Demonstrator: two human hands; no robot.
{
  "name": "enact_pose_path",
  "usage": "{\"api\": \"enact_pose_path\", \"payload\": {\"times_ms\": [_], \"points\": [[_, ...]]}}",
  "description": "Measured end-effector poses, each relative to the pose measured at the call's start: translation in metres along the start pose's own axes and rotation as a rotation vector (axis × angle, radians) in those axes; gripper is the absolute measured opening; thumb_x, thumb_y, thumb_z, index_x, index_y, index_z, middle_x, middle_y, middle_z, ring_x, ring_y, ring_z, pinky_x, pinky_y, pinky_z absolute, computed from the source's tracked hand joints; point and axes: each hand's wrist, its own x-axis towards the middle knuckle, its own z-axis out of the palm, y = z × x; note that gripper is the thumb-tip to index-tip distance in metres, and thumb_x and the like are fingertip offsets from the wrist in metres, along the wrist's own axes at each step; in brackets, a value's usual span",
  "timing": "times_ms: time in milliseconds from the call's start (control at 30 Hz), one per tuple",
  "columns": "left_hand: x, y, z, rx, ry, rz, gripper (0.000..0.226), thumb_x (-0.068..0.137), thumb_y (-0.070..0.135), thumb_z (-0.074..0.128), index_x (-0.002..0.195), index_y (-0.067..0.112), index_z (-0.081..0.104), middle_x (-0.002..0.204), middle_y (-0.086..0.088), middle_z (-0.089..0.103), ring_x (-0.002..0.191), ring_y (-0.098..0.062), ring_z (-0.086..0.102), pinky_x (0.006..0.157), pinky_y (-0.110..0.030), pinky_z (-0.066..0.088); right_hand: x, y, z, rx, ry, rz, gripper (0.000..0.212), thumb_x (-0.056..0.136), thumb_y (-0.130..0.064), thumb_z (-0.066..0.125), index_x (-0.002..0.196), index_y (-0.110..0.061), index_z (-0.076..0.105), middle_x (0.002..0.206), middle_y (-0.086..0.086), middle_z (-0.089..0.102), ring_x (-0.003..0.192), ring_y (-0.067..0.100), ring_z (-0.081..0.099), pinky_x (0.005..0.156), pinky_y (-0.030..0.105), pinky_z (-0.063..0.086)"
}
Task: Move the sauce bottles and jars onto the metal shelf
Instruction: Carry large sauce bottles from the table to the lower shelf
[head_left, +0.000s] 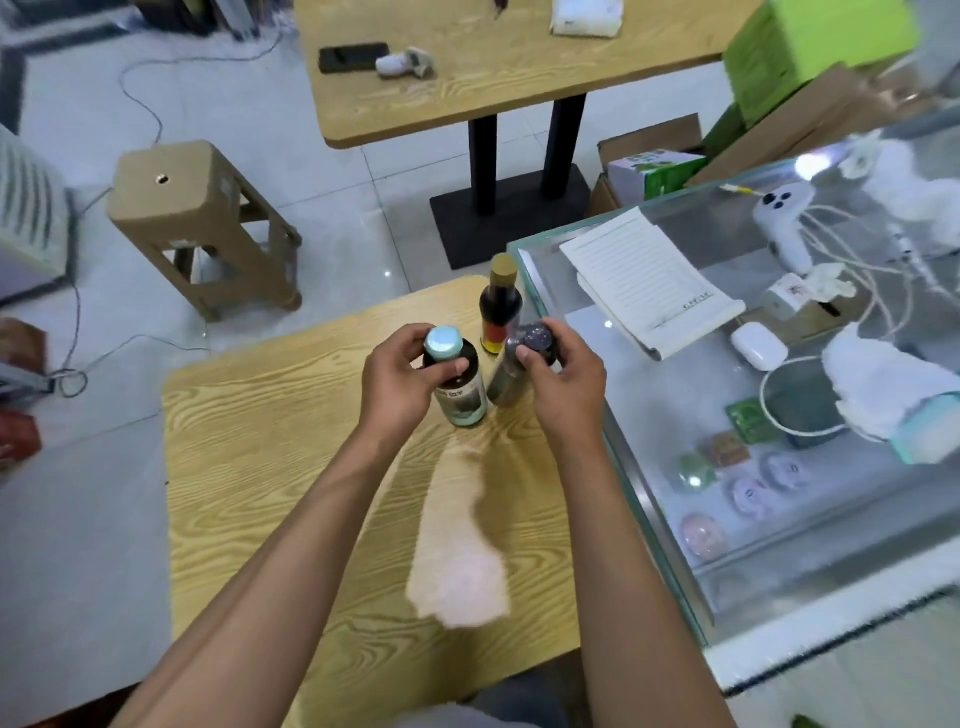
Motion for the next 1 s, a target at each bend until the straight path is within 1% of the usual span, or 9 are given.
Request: {"api": "enact_pose_path", "payload": {"times_ms": [100,200,267,333,400,567,667,800,1000], "points": [[-0.036,0.014,-0.019,-0.087,-0.042,0.037,0.041,0.065,0.007,0.086,0.102,0.009,0.067,0.104,-0.003,0.072,0.105,-0.014,0.066,0.082,-0.022,0.054,-0.032,-0.014,-0.017,0.028,0.029,-0.043,0.043,0.084,-0.010,0.074,0.125,-0.010,0.064,0.111,0.000,0.070,0.100,0.007,0.066,0.091,0.022,0.053],[-0.076,0.035,-0.038,-0.129,-0.076,0.087,0.044,0.067,0.011,0.087,0.106,0.011,0.067,0.107,0.001,0.071,0.107,-0.009,0.064,0.088,-0.024,0.053,-0.077,-0.032,-0.037,0.119,0.067,-0.087,0.038,0.084,0.000,0.073,0.119,-0.008,0.062,0.110,0.001,0.068,0.093,-0.005,0.064,0.085,0.013,0.050],[-0.106,0.054,-0.050,-0.168,-0.123,0.126,0.042,0.067,0.010,0.086,0.104,0.016,0.068,0.105,0.004,0.071,0.104,-0.005,0.065,0.090,-0.023,0.052,-0.115,-0.046,-0.050,0.159,0.102,-0.129,0.038,0.083,0.002,0.072,0.113,-0.017,0.059,0.115,0.006,0.068,0.100,0.003,0.066,0.088,0.018,0.052],[-0.139,0.075,-0.059,-0.204,-0.193,0.186,0.040,0.069,0.006,0.084,0.104,0.018,0.068,0.099,0.009,0.071,0.095,0.004,0.065,0.086,-0.016,0.049,-0.153,-0.057,-0.060,0.189,0.133,-0.185,0.038,0.081,0.001,0.072,0.108,-0.020,0.057,0.114,0.014,0.069,0.103,0.017,0.067,0.093,0.029,0.053],[-0.175,0.093,-0.066,-0.235,-0.257,0.257,0.038,0.071,0.004,0.082,0.105,0.016,0.068,0.095,0.013,0.070,0.088,0.010,0.064,0.078,-0.009,0.047,-0.193,-0.067,-0.072,0.231,0.155,-0.235,0.037,0.081,0.003,0.072,0.105,-0.018,0.054,0.109,0.017,0.069,0.094,0.016,0.067,0.089,0.030,0.053],[-0.259,0.119,-0.069,-0.364,-0.340,0.345,0.034,0.077,0.004,0.077,0.108,0.011,0.068,0.095,0.010,0.072,0.086,0.002,0.069,0.074,-0.012,0.050,-0.277,-0.086,-0.109,0.291,0.183,-0.314,0.032,0.084,0.002,0.069,0.100,-0.019,0.052,0.106,0.016,0.068,0.094,0.021,0.067,0.082,0.030,0.055],[-0.299,0.131,-0.058,-0.411,-0.395,0.394,0.027,0.078,0.004,0.076,0.102,0.015,0.069,0.093,0.009,0.073,0.086,-0.002,0.070,0.075,-0.015,0.052,-0.316,-0.086,-0.141,0.318,0.249,-0.357,0.028,0.083,-0.003,0.069,0.097,-0.022,0.054,0.105,0.018,0.068,0.096,0.025,0.066,0.087,0.040,0.054],[-0.345,0.158,-0.021,-0.375,-0.534,0.437,0.028,0.078,0.004,0.076,0.103,0.014,0.070,0.093,0.007,0.073,0.088,-0.006,0.070,0.080,-0.019,0.054,-0.359,-0.081,-0.200,0.344,0.406,-0.379,0.028,0.087,0.005,0.065,0.096,-0.018,0.053,0.096,0.014,0.067,0.087,0.017,0.065,0.082,0.033,0.054],[-0.437,0.198,0.064,-0.350,-0.684,0.493,0.028,0.075,0.004,0.078,0.094,0.024,0.070,0.089,0.010,0.074,0.086,-0.008,0.071,0.082,-0.024,0.055,-0.411,-0.070,-0.319,0.311,0.611,-0.394,0.030,0.082,-0.005,0.069,0.091,-0.029,0.054,0.105,0.018,0.068,0.097,0.029,0.067,0.092,0.047,0.055]]}}
